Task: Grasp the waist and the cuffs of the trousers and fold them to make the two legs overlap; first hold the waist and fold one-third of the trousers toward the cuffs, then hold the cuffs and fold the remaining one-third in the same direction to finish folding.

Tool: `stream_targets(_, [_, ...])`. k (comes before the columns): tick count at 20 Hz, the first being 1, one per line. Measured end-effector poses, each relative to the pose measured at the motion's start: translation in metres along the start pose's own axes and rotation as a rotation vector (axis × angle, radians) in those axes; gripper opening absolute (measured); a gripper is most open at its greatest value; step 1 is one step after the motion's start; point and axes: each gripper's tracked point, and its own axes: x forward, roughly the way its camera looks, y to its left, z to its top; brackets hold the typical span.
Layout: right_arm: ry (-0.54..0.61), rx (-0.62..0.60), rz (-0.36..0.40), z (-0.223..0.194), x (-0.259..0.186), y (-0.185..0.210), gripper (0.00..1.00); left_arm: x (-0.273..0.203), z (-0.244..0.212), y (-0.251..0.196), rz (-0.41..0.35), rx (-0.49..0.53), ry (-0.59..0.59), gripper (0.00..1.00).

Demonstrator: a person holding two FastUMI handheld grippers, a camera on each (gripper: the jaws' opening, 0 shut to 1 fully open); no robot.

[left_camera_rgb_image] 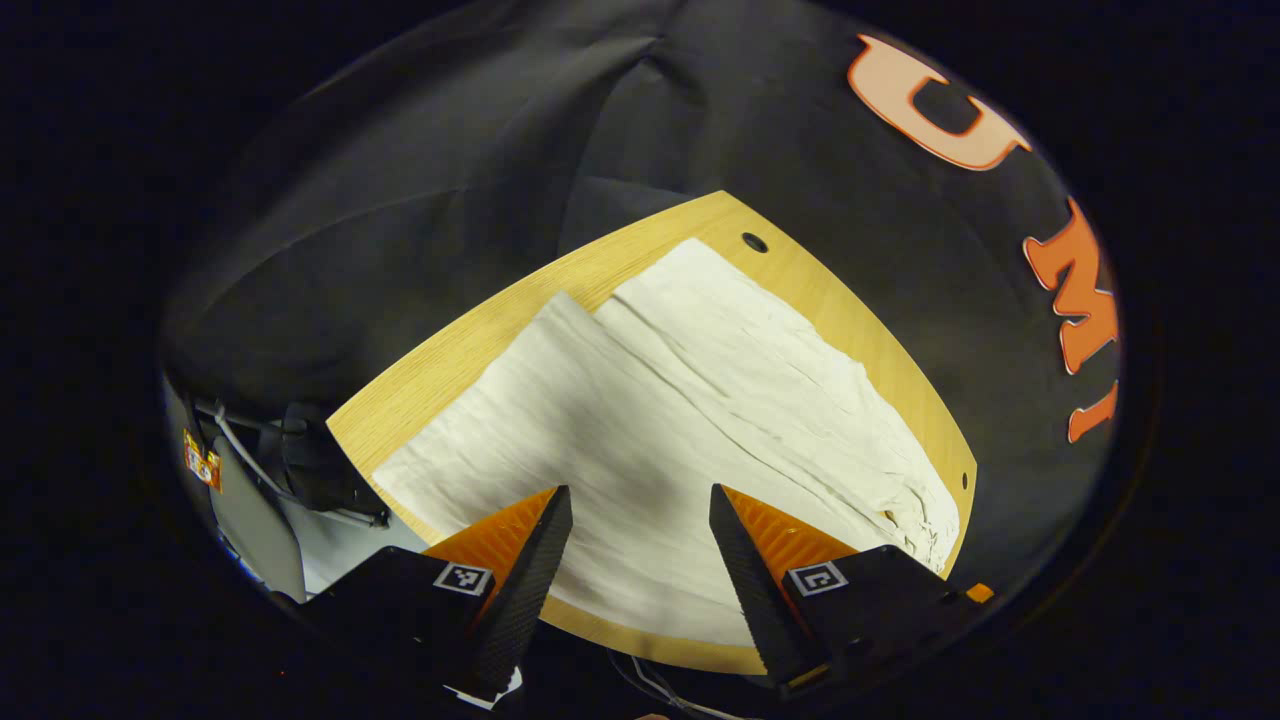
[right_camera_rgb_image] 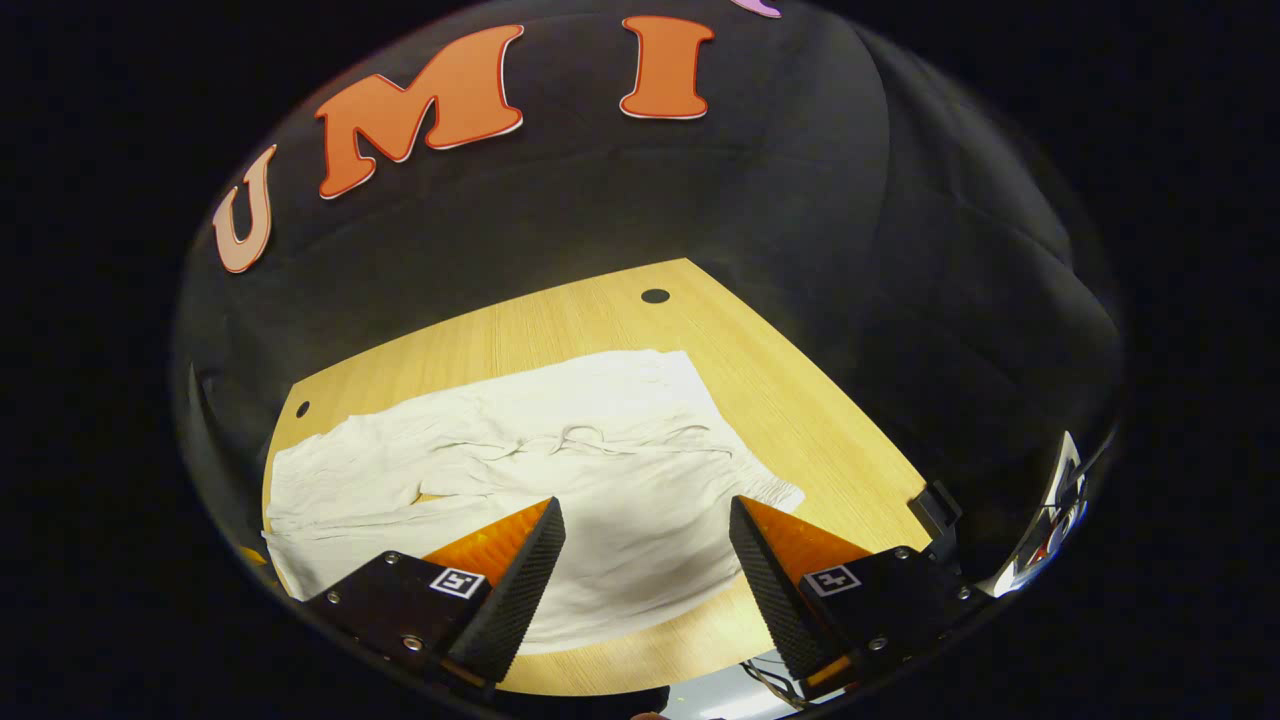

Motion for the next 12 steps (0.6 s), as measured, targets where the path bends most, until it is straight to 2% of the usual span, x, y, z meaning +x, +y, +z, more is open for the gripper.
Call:
stream_targets(7, [0.158, 0.133, 0.062, -0.028, 0.018, -0.002, 0.99, 0.005, -0.012, 0.070, 0.018, -0.207, 0.106, 0.92])
stream_targets(12, [0.258, 0.225, 0.087, -0.040, 0.039, -0.018, 0.99, 0.010, -0.017, 0.110, 0.027, -0.371, 0.121, 0.92])
